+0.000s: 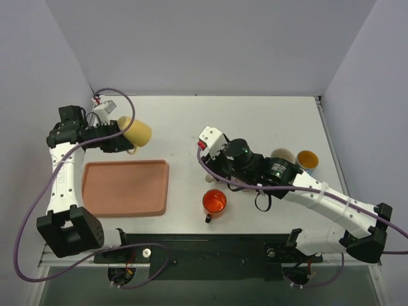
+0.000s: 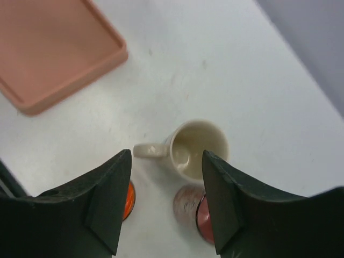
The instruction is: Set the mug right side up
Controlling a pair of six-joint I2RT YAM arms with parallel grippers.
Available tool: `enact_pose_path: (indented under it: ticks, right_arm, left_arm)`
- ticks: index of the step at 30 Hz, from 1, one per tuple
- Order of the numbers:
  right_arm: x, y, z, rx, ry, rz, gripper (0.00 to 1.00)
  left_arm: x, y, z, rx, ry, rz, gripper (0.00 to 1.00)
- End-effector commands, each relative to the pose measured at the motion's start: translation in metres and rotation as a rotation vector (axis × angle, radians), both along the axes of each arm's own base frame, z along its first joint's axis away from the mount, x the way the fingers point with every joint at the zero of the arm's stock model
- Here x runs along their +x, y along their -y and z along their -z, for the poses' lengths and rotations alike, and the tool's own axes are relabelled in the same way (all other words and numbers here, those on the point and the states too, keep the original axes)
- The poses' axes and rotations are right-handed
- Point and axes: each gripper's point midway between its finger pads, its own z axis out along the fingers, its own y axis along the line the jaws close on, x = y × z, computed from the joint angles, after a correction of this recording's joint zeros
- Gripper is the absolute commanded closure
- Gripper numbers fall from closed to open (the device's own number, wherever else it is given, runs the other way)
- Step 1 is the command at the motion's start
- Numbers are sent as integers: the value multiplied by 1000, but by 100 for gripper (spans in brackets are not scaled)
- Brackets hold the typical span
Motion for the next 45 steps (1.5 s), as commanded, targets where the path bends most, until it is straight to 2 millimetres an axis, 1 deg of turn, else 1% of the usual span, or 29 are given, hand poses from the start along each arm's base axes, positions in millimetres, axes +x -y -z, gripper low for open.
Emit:
enact_pose_path:
  ticks: [1,2,3,4,5,6,9,11,14,16,17,21,23,25,26,31,32,33,34,35,36,37,38,40,41,42,43,44,45]
  right_arm:
    - [23,-10,-88,244,414,-44,48]
    - [25,-8,-95,235,472,-53,45]
    - [25,-6,-107,277,522,-52,45]
    - [25,-2,-116,270,567,-62,44]
    - [25,-2,-125,286,593,-68,43]
    - [25,1,-132,281,620,-73,43]
    - [23,1,-147,294,663,-122,43]
    - [20,-1,-159,324,689,-160,42]
    - [16,-2,-178,434,687,-188,41]
    - [14,-5,-186,480,680,-216,40]
    - [12,-8,-187,490,677,-230,40]
    - [4,-23,-194,537,645,-308,40]
    - [1,-28,-201,587,638,-326,41]
    - [3,-31,-205,614,643,-324,41]
    - [5,-31,-211,623,653,-321,41]
    - [8,-46,-232,722,641,-358,44]
    - [6,-49,-233,734,633,-373,45]
    - [6,-51,-238,747,635,-380,53]
    - [5,-53,-239,761,624,-390,61]
    - [3,-54,-242,773,625,-396,74]
    - [2,-54,-243,782,615,-401,85]
    - [1,-54,-241,780,610,-403,90]
    - [0,-53,-241,782,600,-404,100]
    - [1,-47,-232,765,556,-369,100]
    - [4,-43,-229,754,545,-335,100]
    - [2,-37,-222,728,513,-323,100]
    - [5,-30,-219,714,503,-284,100]
    - [3,-24,-208,672,460,-265,100]
    - [6,-17,-200,641,430,-221,100]
  left_arm:
    - [-31,90,-107,-319,133,226,100]
    - [-38,105,-120,-363,142,267,100]
    - [-49,117,-130,-416,137,314,100]
    - [-63,133,-144,-474,142,383,100]
    - [-72,140,-154,-496,160,418,100]
    - [-84,157,-163,-559,135,489,100]
    - [-112,181,-180,-658,97,593,100]
    - [-119,189,-188,-716,69,622,100]
    - [-124,193,-197,-737,92,657,100]
    - [-126,195,-200,-740,89,670,100]
    - [-129,196,-203,-741,100,686,100]
    - [-129,200,-204,-751,89,694,100]
    - [-132,202,-204,-761,89,707,100]
    - [-137,203,-204,-761,88,733,100]
    - [-139,204,-204,-761,86,742,100]
    - [-147,208,-206,-764,93,789,100]
    - [-149,209,-208,-769,92,801,100]
    - [-150,209,-209,-769,97,808,100]
    - [-152,210,-209,-773,92,817,100]
    - [-153,210,-210,-774,92,821,100]
    - [-152,210,-208,-778,87,820,100]
    - [-152,210,-208,-780,88,818,100]
    - [-150,210,-207,-782,82,811,100]
    - [-140,210,-204,-787,77,768,100]
    - [-132,206,-200,-783,70,730,76]
    - [-122,205,-190,-778,34,686,64]
    - [-111,199,-186,-773,30,641,42]
    - [-103,196,-177,-762,17,601,33]
    - [-92,187,-173,-754,30,550,20]
